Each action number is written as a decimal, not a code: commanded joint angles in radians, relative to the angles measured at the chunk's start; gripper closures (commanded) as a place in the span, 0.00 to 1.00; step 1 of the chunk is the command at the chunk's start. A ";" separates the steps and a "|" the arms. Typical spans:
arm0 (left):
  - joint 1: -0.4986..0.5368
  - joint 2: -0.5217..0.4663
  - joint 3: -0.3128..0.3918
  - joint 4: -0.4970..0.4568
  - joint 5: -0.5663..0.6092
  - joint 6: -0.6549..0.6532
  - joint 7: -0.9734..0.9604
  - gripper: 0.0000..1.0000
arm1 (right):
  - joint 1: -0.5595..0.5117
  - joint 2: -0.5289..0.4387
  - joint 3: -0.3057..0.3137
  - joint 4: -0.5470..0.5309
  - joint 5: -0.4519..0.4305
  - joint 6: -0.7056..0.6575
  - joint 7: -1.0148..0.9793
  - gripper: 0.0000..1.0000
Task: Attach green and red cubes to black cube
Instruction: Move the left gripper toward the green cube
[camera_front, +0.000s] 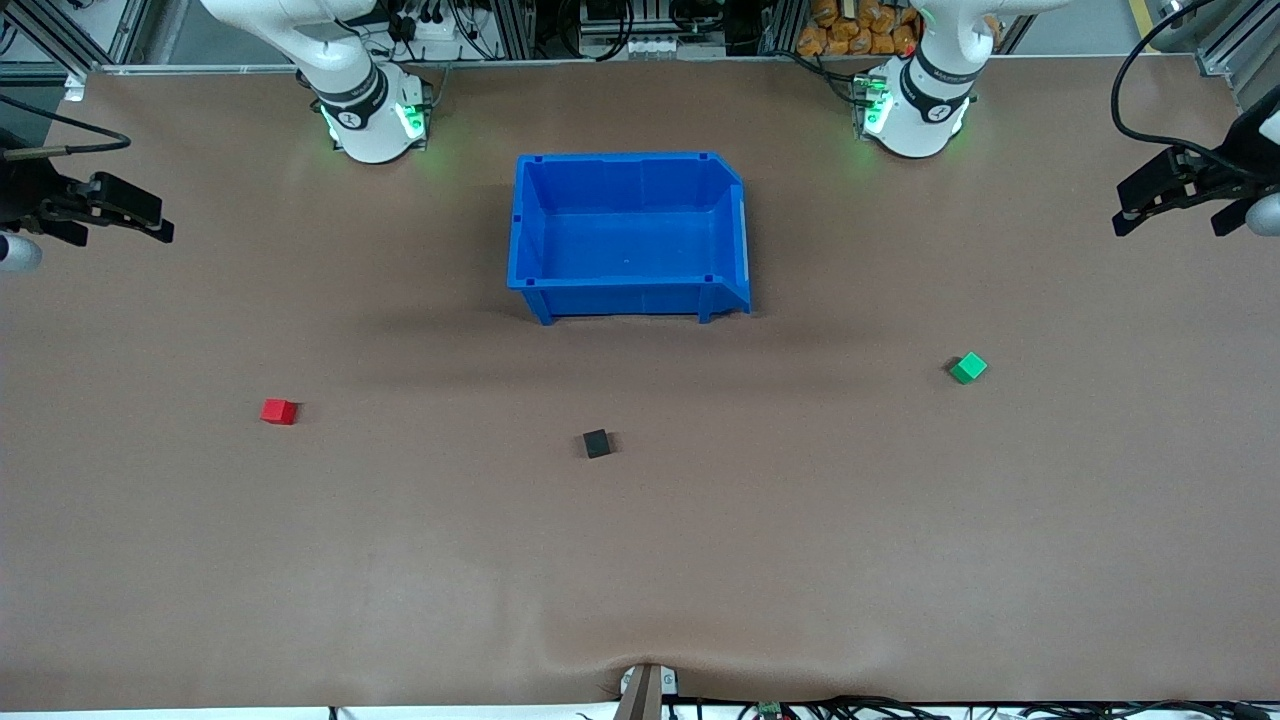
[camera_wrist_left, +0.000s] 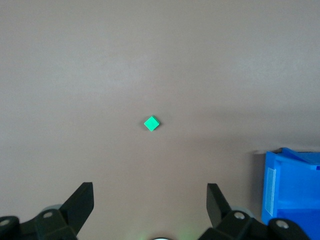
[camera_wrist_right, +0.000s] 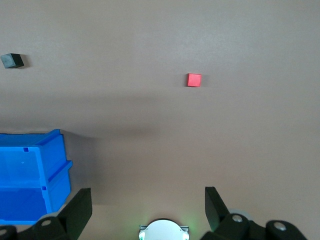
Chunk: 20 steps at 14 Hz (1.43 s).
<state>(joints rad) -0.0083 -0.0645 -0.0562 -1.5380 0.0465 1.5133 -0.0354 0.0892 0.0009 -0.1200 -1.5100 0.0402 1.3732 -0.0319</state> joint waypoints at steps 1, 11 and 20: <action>0.001 0.003 0.003 0.018 -0.014 -0.030 0.000 0.00 | -0.012 -0.016 0.000 -0.007 0.006 -0.006 0.006 0.00; 0.022 0.006 -0.008 -0.080 -0.014 0.011 -0.038 0.00 | -0.103 -0.009 0.103 -0.009 0.006 0.001 0.007 0.00; 0.060 0.029 -0.010 -0.382 -0.014 0.430 -0.049 0.00 | -0.120 -0.002 0.094 0.033 -0.013 0.001 0.052 0.00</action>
<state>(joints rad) 0.0481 -0.0233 -0.0607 -1.8622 0.0462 1.8795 -0.0637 0.0009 0.0047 -0.0344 -1.4934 0.0341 1.3841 -0.0131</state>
